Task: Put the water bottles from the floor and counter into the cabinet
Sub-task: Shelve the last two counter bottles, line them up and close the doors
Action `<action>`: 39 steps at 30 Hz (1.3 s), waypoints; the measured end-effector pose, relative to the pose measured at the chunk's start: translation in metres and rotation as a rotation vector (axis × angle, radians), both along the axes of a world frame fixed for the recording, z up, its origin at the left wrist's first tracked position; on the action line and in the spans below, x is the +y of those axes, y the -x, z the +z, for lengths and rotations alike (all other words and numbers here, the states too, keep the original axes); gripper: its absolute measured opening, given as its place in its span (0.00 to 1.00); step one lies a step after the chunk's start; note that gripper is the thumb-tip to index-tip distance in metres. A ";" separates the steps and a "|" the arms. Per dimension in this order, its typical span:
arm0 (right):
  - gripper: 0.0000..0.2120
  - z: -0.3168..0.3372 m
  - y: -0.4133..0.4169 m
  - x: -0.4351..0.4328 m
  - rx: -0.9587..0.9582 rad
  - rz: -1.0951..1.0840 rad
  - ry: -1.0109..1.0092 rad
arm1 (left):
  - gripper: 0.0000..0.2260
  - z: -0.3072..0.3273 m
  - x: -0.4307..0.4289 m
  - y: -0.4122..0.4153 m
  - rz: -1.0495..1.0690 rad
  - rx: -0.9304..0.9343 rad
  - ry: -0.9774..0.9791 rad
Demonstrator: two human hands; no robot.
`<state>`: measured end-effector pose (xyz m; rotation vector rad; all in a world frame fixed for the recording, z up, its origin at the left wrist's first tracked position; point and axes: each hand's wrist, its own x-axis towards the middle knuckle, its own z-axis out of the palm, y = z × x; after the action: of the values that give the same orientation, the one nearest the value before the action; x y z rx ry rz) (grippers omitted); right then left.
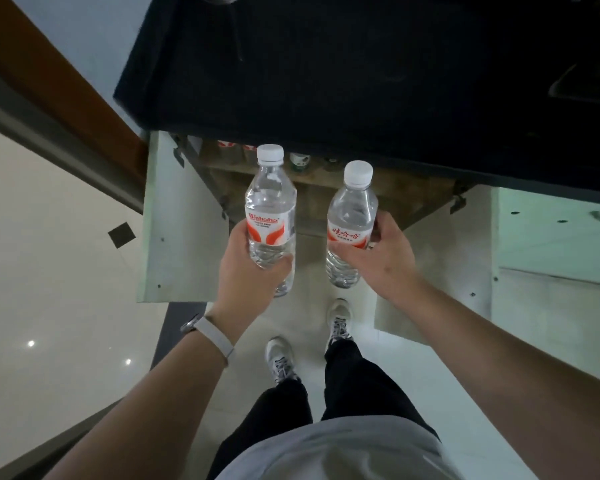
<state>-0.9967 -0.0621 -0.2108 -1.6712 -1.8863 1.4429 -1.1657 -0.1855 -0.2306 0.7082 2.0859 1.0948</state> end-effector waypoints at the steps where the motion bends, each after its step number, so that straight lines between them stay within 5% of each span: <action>1: 0.22 -0.005 0.002 0.005 0.005 0.000 0.011 | 0.28 -0.005 0.005 0.000 0.007 -0.005 0.013; 10: 0.24 -0.091 0.014 0.046 0.049 -0.056 0.041 | 0.25 -0.084 0.037 -0.001 0.016 -0.009 0.070; 25: 0.25 -0.322 0.019 0.123 0.272 -0.184 -0.086 | 0.28 -0.326 0.139 0.000 -0.065 -0.014 -0.153; 39: 0.25 -0.358 -0.026 0.179 0.406 -0.296 -0.321 | 0.32 -0.368 0.238 -0.020 -0.271 0.014 -0.402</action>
<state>-0.9711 0.1174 -0.5685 -1.3195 -1.4830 1.1780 -1.1454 0.0528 -0.5985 1.1554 1.7294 1.3647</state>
